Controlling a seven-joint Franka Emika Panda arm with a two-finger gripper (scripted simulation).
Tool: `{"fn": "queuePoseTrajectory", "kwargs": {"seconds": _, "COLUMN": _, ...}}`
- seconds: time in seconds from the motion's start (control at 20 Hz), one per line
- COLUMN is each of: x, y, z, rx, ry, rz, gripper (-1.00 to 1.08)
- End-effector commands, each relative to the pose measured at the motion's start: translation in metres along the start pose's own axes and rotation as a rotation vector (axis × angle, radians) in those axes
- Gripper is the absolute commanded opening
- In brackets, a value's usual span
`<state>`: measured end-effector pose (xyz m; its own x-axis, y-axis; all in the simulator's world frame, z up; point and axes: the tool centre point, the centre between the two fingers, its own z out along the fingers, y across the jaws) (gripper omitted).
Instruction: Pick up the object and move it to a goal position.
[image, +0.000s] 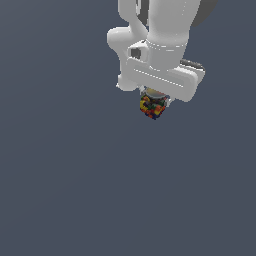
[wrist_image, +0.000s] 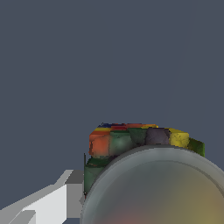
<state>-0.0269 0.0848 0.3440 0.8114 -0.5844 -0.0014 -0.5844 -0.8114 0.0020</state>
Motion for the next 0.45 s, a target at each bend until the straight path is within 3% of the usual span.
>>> {"fn": "queuePoseTrajectory", "kwargs": {"seconds": 0.0, "x": -0.004, "y": 0.001, "z": -0.016, "rx": 0.001, "ry": 0.002, "rz": 0.0, "gripper": -1.0}}
{"fn": "queuePoseTrajectory", "kwargs": {"seconds": 0.4, "x": -0.009, "y": 0.001, "z": -0.034, "rx": 0.002, "ry": 0.002, "rz": 0.0, "gripper": -1.0}}
